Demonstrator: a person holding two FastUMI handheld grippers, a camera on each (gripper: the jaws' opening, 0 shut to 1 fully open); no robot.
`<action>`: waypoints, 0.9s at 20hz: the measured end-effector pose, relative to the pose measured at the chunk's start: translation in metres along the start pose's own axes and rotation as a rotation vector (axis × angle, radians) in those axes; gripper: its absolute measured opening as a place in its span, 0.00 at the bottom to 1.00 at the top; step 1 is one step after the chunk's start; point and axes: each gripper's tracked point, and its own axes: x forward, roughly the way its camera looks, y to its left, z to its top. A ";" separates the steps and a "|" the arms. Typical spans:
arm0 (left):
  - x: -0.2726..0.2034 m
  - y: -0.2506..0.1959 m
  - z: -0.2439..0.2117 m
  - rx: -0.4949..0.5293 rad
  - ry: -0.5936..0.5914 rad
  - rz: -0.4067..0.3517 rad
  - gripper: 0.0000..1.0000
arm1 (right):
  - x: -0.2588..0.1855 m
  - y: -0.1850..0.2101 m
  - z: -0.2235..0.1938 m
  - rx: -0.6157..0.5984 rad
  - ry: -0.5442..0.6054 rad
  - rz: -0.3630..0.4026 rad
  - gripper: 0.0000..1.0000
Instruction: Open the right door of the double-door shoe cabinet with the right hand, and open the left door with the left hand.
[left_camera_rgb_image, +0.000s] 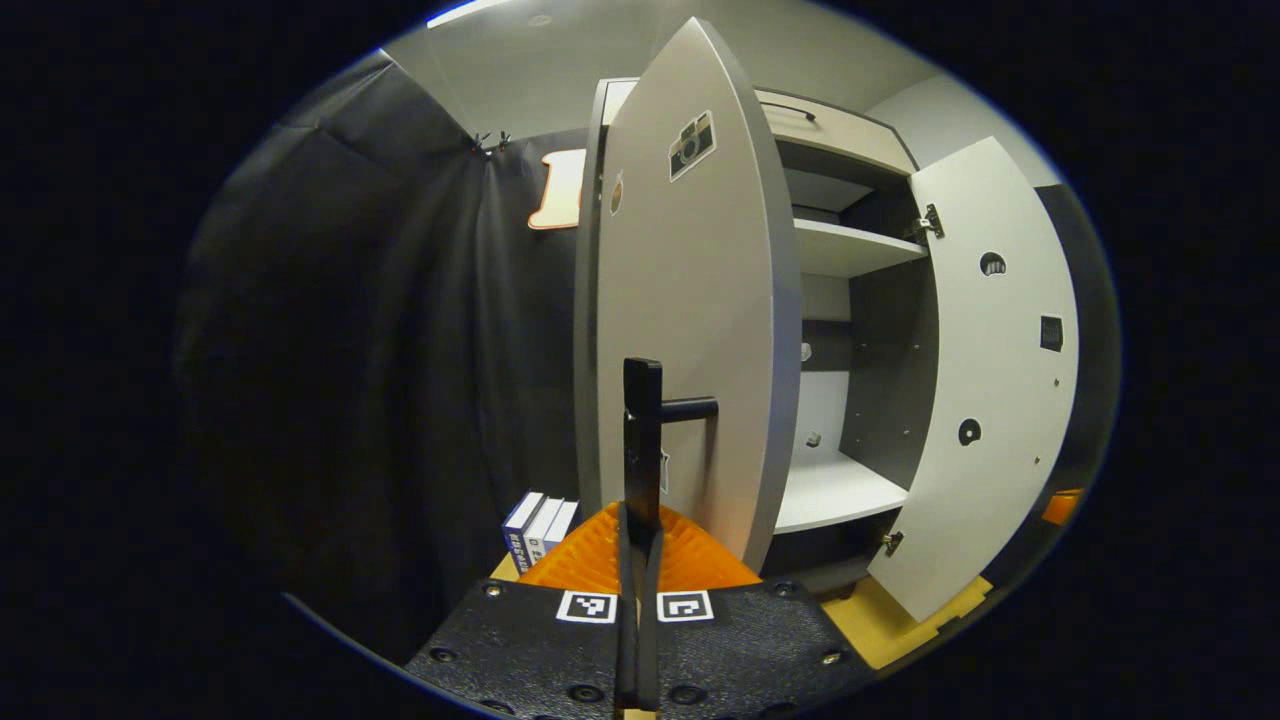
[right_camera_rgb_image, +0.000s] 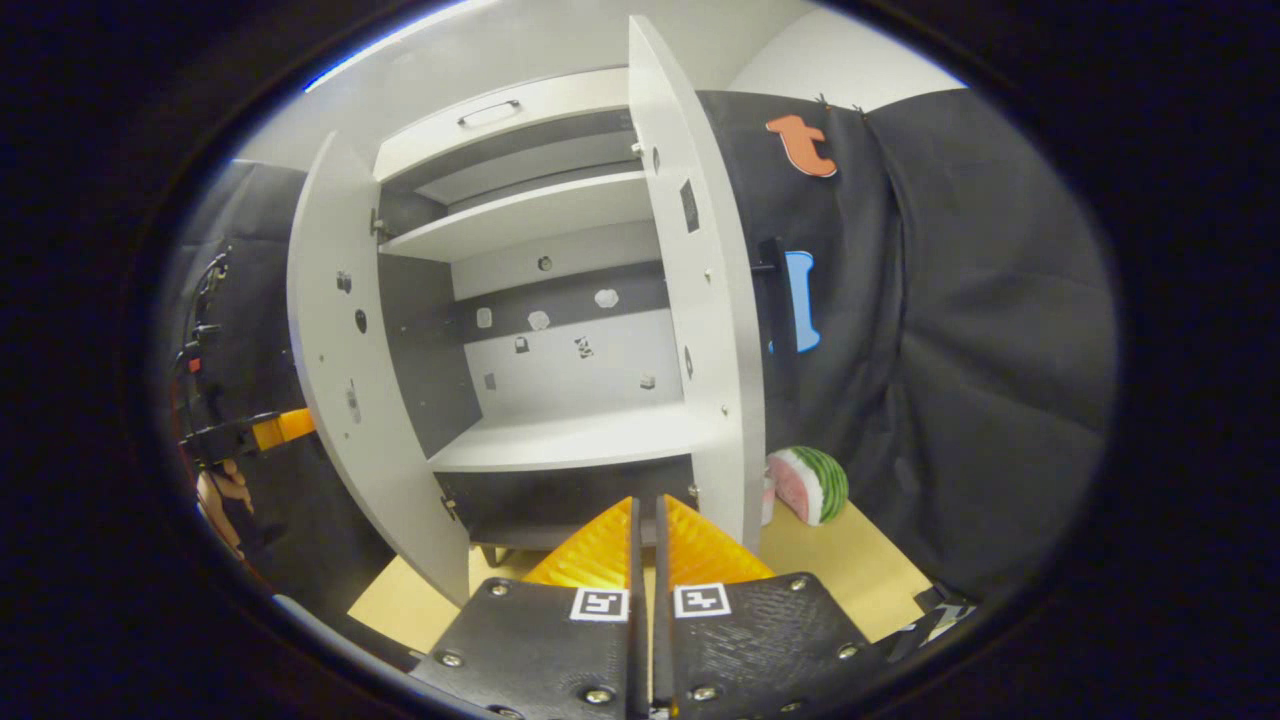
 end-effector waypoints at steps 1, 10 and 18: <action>-0.001 0.007 0.000 -0.003 -0.002 0.011 0.00 | 0.000 0.001 0.000 -0.003 -0.002 0.007 0.03; -0.016 0.062 -0.002 -0.017 -0.024 0.095 0.00 | -0.006 0.027 -0.008 -0.022 0.002 0.088 0.02; -0.021 0.078 -0.005 -0.029 -0.018 0.128 0.00 | -0.008 0.044 -0.010 -0.056 0.004 0.149 0.02</action>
